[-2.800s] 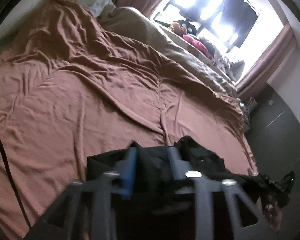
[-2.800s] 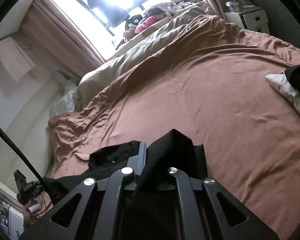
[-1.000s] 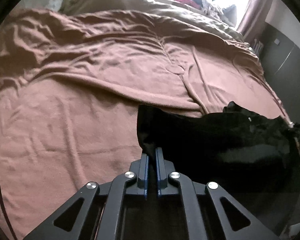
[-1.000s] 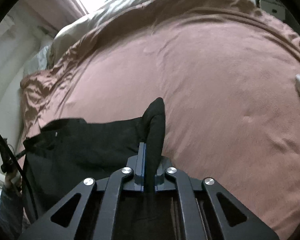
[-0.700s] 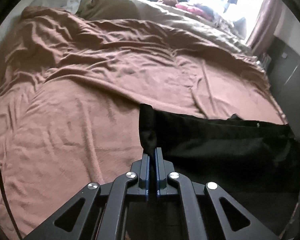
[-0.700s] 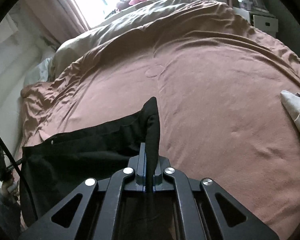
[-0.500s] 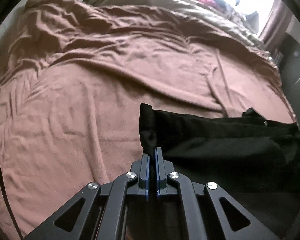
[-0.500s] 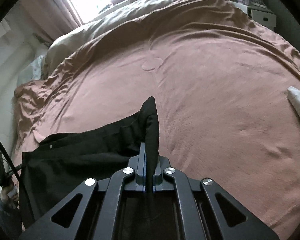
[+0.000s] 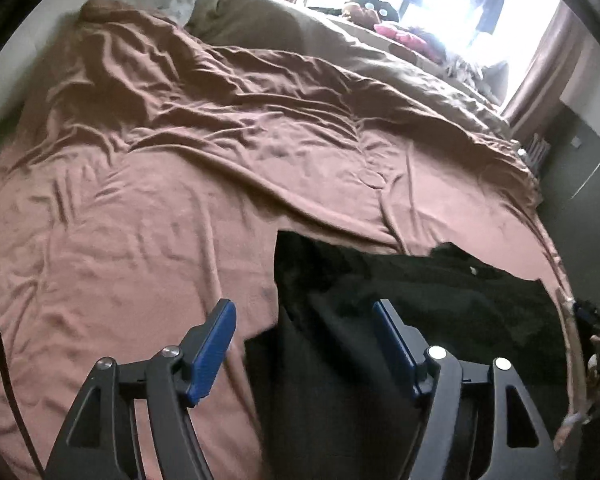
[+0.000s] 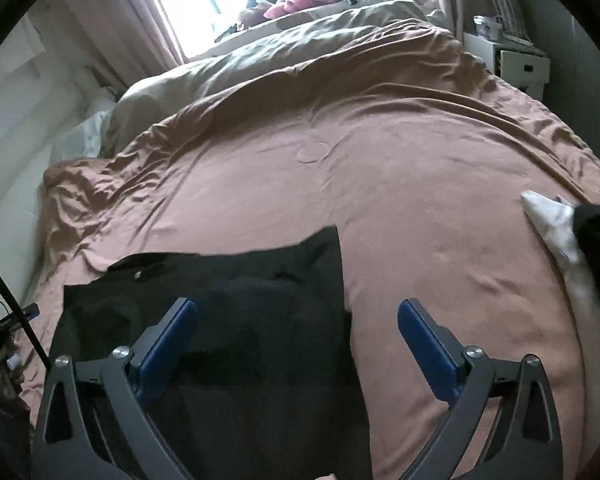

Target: Fold large clothes

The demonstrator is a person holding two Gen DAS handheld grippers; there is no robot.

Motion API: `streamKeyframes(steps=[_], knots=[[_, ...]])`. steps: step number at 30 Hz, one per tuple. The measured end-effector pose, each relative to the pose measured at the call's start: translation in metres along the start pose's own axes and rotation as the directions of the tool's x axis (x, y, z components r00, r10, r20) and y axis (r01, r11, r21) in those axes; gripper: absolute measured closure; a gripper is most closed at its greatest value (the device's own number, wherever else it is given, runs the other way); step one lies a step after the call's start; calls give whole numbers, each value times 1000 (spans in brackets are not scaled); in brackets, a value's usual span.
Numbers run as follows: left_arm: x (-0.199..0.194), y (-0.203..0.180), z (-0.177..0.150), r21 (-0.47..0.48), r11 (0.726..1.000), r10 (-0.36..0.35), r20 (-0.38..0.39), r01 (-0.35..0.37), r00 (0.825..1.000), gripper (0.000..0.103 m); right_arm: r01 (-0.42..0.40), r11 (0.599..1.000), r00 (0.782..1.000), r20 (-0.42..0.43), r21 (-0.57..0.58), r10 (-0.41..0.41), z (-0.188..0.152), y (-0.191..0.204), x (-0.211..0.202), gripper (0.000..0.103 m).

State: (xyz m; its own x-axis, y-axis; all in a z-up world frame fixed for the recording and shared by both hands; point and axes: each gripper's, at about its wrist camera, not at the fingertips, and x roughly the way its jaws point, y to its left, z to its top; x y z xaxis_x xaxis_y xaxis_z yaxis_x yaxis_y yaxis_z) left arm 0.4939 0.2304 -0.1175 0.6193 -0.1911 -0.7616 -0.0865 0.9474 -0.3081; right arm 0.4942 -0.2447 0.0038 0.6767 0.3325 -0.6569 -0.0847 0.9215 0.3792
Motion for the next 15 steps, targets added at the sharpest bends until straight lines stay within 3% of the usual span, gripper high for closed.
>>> streamKeyframes(steps=[4,12,15], knots=[[-24,1,-29,-10,1000,-23,-8,22,1000,31,7,1000,1000,9,-17,-7,-17,-4,-30,3],[-46,0,-102,-20,999,-45,-82,43,996,31,2,997,998,-62,-73,-6,-73,0,-66,4],[-51,4,-124,-41,998,-48,-96,45,994,31,5,996,997,-80,-88,-12,-94,1,-72,11]])
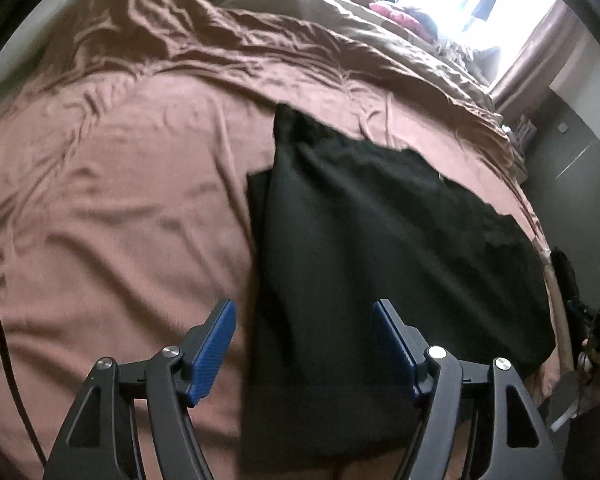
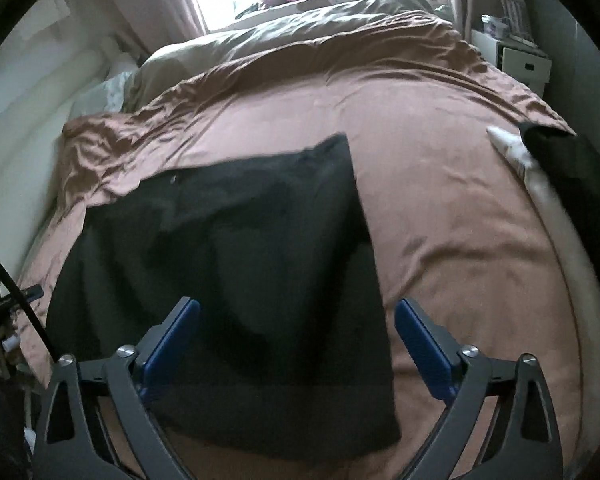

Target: Fold large clothes

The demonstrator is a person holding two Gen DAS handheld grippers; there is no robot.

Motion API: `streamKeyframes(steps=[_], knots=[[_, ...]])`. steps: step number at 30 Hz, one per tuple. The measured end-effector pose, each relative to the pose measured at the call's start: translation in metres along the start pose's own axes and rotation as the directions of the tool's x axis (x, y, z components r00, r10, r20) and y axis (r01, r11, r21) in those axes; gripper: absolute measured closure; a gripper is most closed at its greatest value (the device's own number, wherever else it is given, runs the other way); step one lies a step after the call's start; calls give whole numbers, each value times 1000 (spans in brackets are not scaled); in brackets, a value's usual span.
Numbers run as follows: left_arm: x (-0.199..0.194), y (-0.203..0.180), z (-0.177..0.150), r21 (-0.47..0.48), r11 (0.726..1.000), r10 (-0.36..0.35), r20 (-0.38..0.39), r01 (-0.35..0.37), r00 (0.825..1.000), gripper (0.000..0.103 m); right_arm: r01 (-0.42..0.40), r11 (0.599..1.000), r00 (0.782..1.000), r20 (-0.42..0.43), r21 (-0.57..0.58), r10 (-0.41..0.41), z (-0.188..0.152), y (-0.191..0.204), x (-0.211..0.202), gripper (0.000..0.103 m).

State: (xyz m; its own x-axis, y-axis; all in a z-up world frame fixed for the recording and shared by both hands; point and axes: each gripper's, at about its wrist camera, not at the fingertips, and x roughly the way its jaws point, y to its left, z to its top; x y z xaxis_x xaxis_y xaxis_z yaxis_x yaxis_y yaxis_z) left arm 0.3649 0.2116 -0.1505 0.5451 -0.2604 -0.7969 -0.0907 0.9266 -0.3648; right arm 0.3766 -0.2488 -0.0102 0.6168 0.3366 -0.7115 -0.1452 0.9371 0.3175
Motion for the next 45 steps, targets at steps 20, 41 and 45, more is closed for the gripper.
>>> streamKeyframes(steps=[20,41,45], knots=[[-21,36,-83,-151,986,69,-47,-75,997,31,245,969,968,-67,36,-242,-63,-16,-14,29],[2,52,-92,-361,903,-247,8,233,969,49,-88,964,976,-215,-250,33,-79,182,71,56],[3,56,-90,-386,884,-277,26,266,960,55,-29,969,969,-243,-247,-33,-79,202,107,65]])
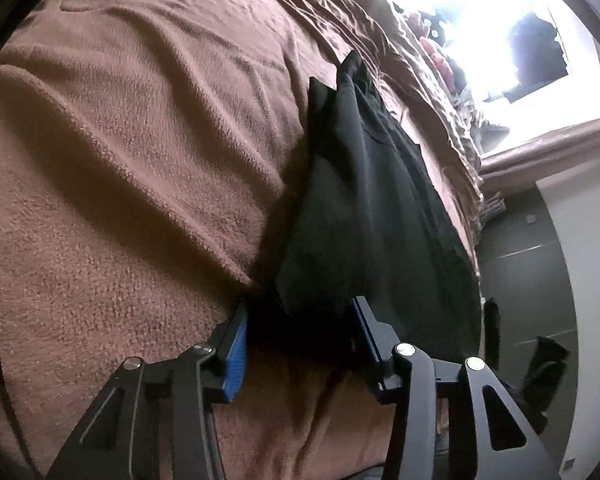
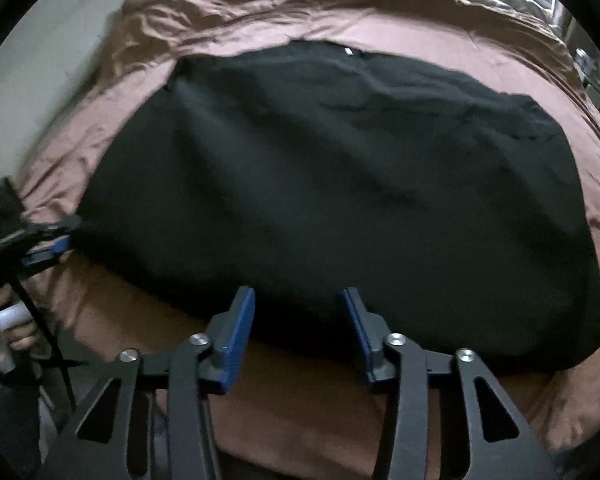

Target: Fold large clothes

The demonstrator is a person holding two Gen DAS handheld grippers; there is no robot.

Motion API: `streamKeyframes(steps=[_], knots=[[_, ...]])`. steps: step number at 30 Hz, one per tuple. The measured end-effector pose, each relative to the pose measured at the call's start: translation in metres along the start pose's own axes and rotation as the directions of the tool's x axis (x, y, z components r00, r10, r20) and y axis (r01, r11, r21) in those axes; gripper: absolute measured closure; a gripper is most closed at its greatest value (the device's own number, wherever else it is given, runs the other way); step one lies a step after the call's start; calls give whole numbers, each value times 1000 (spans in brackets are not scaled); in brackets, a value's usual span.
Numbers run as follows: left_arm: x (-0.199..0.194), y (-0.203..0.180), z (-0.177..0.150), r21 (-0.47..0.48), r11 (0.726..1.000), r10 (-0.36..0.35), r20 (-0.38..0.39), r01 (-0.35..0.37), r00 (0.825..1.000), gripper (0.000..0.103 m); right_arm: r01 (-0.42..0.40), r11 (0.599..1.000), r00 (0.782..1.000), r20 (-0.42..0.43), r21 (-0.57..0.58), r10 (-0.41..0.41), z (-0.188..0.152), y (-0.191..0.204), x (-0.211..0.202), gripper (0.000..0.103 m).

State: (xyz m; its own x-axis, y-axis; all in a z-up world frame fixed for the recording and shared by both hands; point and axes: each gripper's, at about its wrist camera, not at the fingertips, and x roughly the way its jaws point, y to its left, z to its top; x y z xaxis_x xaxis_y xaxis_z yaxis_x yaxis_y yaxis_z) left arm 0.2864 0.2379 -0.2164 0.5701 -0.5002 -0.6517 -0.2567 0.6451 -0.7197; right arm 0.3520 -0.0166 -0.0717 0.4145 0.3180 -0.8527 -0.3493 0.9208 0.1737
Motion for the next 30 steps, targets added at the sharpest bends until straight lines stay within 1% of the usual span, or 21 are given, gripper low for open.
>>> streamKeyframes(steps=[3,8,10,13,16,20,21,26,27,30], knots=[[-1,0,2,-11,1000,-20,5,20,1000,56,28,999,1000,-13,18,-28,14,2,20,66],[-1,3,5,-41,998,-36,17,37,999,56,76,996,997,-34,50,-75,51,-3,59,79],[-3,3,5,-61,997,-37,31,39,999,56,101,993,995,-30,68,-100,67,-7,71,81],[-4,2,4,-78,996,-29,42,32,999,56,114,991,993,-25,69,-112,93,-10,89,81],[-3,3,3,-111,993,-28,49,34,998,56,118,990,993,-20,76,-117,122,-13,107,82],[-2,2,3,-132,991,-27,49,33,998,56,120,988,993,-14,101,-120,158,-23,133,82],[-1,2,4,-139,989,-33,47,39,998,56,120,987,993,-12,106,-119,162,-20,131,83],[4,1,6,-155,987,-37,32,41,999,56,109,986,994,6,130,-110,191,-26,155,90],[6,2,6,-164,985,-45,26,49,999,56,110,985,994,8,130,-112,197,-26,163,91],[11,2,7,-182,981,-68,13,69,998,56,109,986,994,13,130,-112,209,-30,166,91]])
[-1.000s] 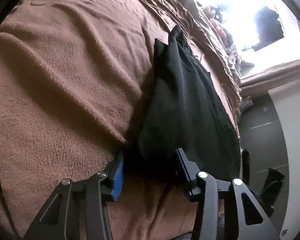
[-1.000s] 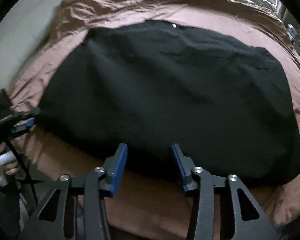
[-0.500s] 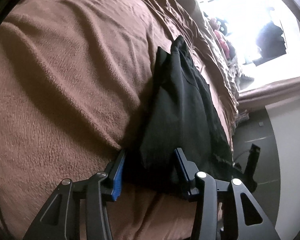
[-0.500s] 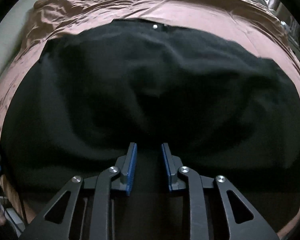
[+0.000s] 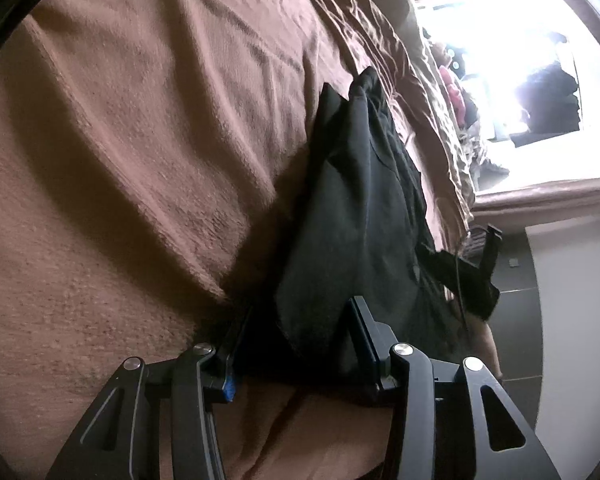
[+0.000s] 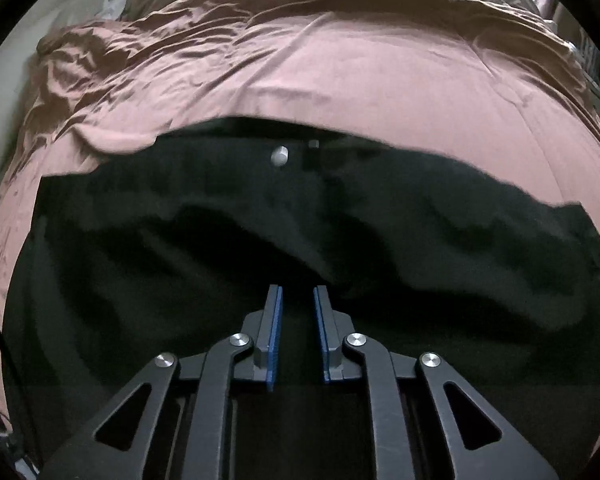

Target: Fold large clothes

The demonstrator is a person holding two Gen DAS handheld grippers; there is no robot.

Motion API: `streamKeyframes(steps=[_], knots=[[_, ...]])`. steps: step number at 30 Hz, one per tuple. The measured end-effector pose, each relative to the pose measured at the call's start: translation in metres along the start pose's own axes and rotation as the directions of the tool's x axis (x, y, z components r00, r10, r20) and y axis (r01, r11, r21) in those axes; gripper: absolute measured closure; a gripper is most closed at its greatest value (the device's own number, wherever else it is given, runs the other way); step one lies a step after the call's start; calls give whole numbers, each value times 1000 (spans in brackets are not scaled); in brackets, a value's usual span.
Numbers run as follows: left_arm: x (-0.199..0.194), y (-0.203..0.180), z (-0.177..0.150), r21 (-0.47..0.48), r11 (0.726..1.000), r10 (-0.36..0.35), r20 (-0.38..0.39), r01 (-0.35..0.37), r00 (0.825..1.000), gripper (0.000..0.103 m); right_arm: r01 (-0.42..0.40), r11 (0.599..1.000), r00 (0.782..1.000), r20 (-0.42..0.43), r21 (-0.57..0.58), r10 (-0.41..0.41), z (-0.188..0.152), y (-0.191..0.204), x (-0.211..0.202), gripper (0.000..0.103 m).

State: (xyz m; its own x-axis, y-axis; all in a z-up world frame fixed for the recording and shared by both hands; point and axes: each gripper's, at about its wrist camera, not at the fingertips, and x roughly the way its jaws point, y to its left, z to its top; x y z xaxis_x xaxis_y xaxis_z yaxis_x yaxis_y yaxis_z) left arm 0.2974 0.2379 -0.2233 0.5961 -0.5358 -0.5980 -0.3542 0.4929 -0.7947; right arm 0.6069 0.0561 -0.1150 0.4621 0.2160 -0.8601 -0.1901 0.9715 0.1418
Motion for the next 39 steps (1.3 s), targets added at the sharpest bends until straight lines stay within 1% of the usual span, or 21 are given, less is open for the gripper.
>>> streamKeyframes(steps=[2,4,6,8,9,10,12,13,15,18,21,26,29,31,32,36,39], knots=[[3,-1,-1,-3,1000,-3,-6,3,1000,56,-9,1000,1000,0,6,9,11,0,9,91],[7,-1,-2,-6,1000,-5,-13,5,1000,56,-40,999,999,-3,32,40,17,-9,4,91],[10,-1,-3,-15,1000,-16,-17,16,1000,56,-65,996,998,-3,57,65,16,-15,-3,91],[11,-2,-3,-20,1000,-19,-15,19,1000,56,-76,995,997,21,65,75,12,-19,-16,91],[11,-3,-5,-19,1000,-22,-11,22,1000,58,-90,994,996,32,62,88,7,-19,-24,91],[10,-3,-5,-21,1000,-21,-8,21,1000,66,-99,993,995,36,58,97,1,-19,-33,91],[6,-5,-7,-26,999,-29,-1,29,1000,77,-117,992,992,51,44,115,-16,-17,-49,91],[1,-10,-8,-21,999,-35,10,36,999,80,-130,991,990,58,37,127,-27,-18,-58,91],[-5,-20,-12,9,999,-32,31,31,999,82,-161,986,985,67,34,158,-52,-21,-75,91],[-12,-39,-16,69,998,-2,59,-2,998,84,-194,981,979,74,30,191,-82,-22,-90,91],[-18,-59,-18,122,993,-4,84,-6,996,85,-232,971,971,74,51,228,-122,-29,-103,91],[-26,-89,-20,193,981,-23,103,3,994,88,-255,965,966,65,66,251,-166,-30,-103,91],[-27,-106,-22,229,973,-42,109,16,993,89,-264,960,964,61,94,259,-182,-39,-105,91],[-29,-117,-23,253,967,-53,110,23,992,90,-245,966,969,67,88,239,-190,-42,-102,91],[-29,-124,-24,268,963,-58,110,27,992,90,-252,963,967,60,92,247,-193,-42,-98,91],[-29,-158,-31,332,942,-94,101,55,990,91,-259,957,966,40,131,256,-201,-45,-76,91],[-24,-186,-38,379,923,-110,84,70,990,91,-257,959,966,55,123,252,-202,-41,-70,91]])
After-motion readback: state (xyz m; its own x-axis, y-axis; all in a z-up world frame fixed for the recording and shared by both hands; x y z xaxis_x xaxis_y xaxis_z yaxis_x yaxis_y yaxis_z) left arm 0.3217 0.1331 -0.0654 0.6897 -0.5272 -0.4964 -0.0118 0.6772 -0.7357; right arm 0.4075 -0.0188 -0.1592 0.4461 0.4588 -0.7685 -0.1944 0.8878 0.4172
